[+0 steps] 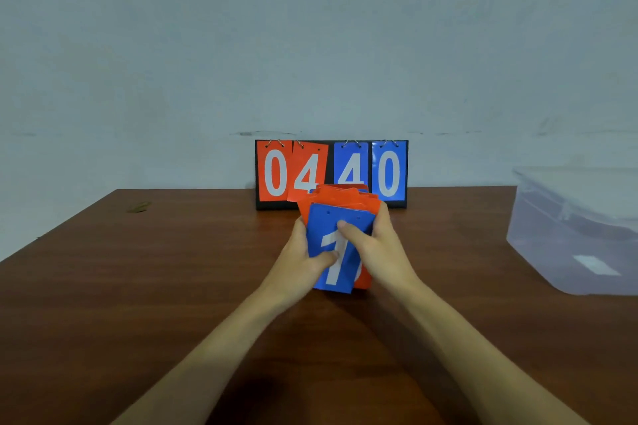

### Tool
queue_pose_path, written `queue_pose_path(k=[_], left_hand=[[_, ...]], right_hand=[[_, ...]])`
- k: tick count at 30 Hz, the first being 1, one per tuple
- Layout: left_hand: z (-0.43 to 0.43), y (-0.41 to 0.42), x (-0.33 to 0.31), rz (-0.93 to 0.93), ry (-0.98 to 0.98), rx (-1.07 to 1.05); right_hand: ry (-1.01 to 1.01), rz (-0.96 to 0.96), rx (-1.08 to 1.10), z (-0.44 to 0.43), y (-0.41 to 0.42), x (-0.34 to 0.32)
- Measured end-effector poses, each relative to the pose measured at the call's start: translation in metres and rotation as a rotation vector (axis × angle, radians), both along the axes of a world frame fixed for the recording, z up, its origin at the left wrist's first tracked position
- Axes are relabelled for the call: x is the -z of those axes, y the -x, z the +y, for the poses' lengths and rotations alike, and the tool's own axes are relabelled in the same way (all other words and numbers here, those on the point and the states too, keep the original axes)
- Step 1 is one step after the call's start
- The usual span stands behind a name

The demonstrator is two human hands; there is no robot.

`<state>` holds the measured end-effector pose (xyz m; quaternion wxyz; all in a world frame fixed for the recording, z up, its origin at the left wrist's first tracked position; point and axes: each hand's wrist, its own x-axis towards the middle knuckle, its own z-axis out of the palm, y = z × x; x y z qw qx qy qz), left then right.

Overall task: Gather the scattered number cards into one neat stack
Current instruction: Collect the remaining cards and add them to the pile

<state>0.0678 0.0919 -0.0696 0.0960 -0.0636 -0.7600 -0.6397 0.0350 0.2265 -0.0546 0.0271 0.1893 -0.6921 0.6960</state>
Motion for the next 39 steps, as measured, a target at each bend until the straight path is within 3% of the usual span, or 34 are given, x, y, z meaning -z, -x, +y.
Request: queue_pose_path(k=[8, 16, 20, 28, 39], left_hand=[[0.019, 0.008, 0.003, -0.043, -0.188, -0.009], [0.024, 0.019, -0.019, -0.032, -0.500, -0.047], [0.029, 0.028, -0.035, -0.090, -0.484, -0.152], [0.031, 0.036, -0.031, -0.036, -0.427, -0.234], [0.030, 0.038, -0.027, -0.101, -0.463, -0.187]], right_hand=[[0.143, -0.135, -0.069, 0.000, -0.003, 0.004], [0.227, -0.162, 0.089, -0.013, 0.004, -0.017], [0.198, -0.154, 0.161, -0.014, 0.008, -0.019], [0.189, -0.075, 0.275, -0.017, 0.014, -0.017], [0.174, -0.002, 0.296, -0.016, 0.019, -0.013]])
